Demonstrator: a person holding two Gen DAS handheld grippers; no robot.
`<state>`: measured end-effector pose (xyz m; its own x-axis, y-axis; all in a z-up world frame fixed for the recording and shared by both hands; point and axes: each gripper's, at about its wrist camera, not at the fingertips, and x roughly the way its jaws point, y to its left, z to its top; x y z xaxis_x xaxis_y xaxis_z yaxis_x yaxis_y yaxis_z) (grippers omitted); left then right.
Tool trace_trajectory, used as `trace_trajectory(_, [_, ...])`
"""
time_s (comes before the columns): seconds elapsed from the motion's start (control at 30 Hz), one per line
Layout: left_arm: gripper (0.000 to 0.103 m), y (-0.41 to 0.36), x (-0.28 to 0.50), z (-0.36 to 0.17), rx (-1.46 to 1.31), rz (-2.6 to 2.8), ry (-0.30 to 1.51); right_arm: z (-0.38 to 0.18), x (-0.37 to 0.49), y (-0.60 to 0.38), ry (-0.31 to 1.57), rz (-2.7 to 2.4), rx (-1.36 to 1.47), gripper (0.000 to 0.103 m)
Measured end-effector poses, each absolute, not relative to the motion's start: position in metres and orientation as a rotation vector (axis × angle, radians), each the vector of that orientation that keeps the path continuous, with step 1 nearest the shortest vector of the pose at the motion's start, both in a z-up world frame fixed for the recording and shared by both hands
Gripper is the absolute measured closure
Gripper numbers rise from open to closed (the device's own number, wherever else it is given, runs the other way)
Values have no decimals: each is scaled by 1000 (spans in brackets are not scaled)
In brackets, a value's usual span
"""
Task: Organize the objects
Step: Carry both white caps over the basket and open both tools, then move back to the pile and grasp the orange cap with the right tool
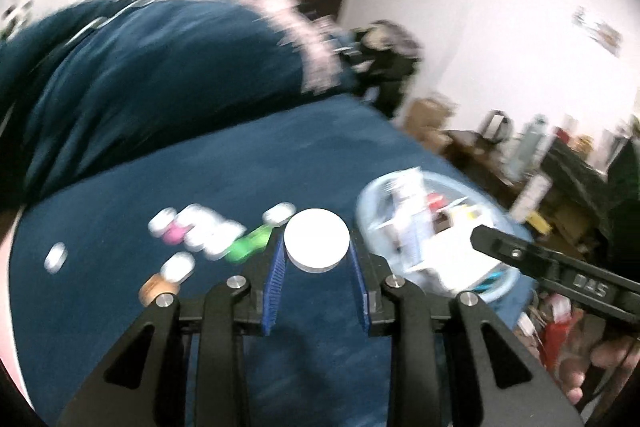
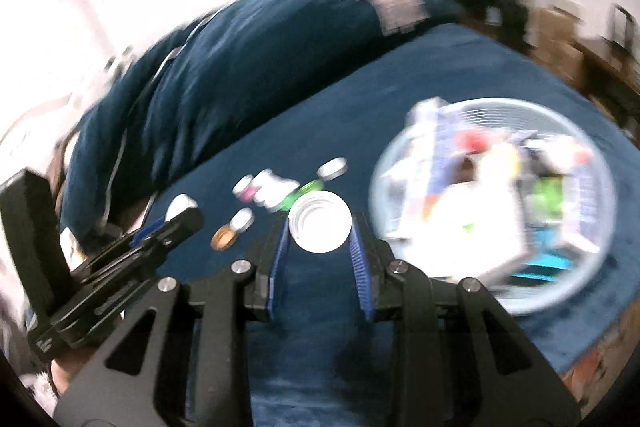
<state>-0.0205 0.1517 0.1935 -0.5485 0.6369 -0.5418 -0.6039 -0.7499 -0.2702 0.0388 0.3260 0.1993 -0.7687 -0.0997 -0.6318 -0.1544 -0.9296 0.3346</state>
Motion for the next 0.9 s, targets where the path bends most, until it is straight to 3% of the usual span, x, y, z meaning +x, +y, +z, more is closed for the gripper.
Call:
trace_trajectory(0.23, [68,283,-26,249,-733,2019,28,245,30,406,739,2705,-843,71])
trace_trajectory(0.27, [58,301,-32,245,-783,1983,21,244,25,413,774,2685,-846,64])
trace_trajectory(0.3, [30,315,-37,238,-853,1976,44,238,15,423,833,2658,-889,52])
trace_trajectory(0.33, [6,327,-40,226,-942,1984,84,229,8,437,940,2571,-982,33])
trace_trajectory(0.4, [4,321,-38,207,-999,1958,34,225,23,443,1045,2538,-957,33])
trace_trajectory(0.5, [1,281,-28,184,-984,2051,-32,229,60,429,825,2615,-810,30])
trace_trajectory(0.57, [1,254,-30,167,-1020,2169,-62,219,75,414,667,2614,-755,18])
trace_trajectory(0.73, [1,210,-37,133,-1124,2288,-66,192,66,362,381,2732,-910,17])
trace_trajectory(0.9, [1,171,-37,102,-1222,2392,-25,185,46,313,268,2908,-1063,18])
